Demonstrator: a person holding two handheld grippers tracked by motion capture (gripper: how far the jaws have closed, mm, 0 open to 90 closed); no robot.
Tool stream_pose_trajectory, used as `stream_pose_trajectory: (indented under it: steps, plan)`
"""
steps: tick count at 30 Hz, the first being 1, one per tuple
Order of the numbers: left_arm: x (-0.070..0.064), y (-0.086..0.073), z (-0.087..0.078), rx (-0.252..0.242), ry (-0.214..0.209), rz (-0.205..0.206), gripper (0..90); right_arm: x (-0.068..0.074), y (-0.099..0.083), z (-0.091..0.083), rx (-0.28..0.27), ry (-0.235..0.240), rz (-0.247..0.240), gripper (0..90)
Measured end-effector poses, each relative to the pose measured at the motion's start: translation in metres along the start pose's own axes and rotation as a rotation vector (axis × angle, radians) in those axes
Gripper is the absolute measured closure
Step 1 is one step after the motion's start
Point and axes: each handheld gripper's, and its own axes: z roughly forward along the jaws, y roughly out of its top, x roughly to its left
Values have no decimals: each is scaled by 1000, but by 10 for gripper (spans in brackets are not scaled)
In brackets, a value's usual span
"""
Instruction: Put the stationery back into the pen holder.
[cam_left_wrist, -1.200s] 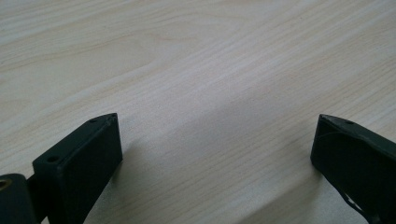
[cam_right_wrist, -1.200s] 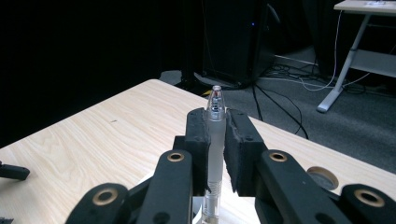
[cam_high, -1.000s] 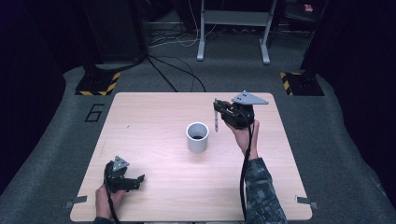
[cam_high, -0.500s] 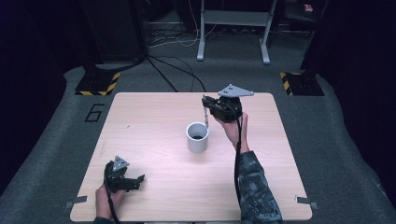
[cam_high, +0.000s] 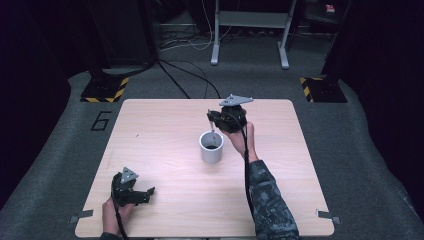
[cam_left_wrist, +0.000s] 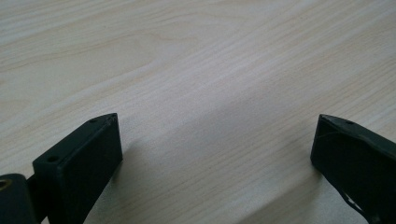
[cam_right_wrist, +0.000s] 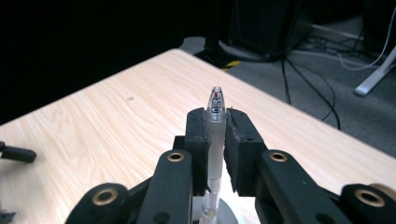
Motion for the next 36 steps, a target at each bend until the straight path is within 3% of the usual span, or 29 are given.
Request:
stream_pose_trajectory:
  steps: [11,17,21,28,30,31,32,34,35,36]
  plan:
    - [0,0,0,2,0,3,19,1,-23,9,67,14,21,798]
    - [1,0,-1,8,0,11,19,2,-33,7,74,12,33,798]
    - [0,0,0,5,0,8,19,2,-43,9,120,6,48,795]
    - [0,0,0,5,0,8,19,5,-48,13,135,3,55,785]
    - [1,0,-1,8,0,11,19,7,-47,16,161,-22,28,686]
    - [0,0,0,6,1,8,20,7,-47,16,165,-27,28,615]
    - [0,0,0,6,1,8,19,7,-47,16,165,-27,28,615]
    - [1,0,0,6,1,14,19,6,-47,14,168,-29,53,475]
    - [1,0,-1,7,1,15,19,6,-47,14,168,-29,53,475]
    - [1,0,-1,7,2,15,19,7,-46,10,166,-44,59,356]
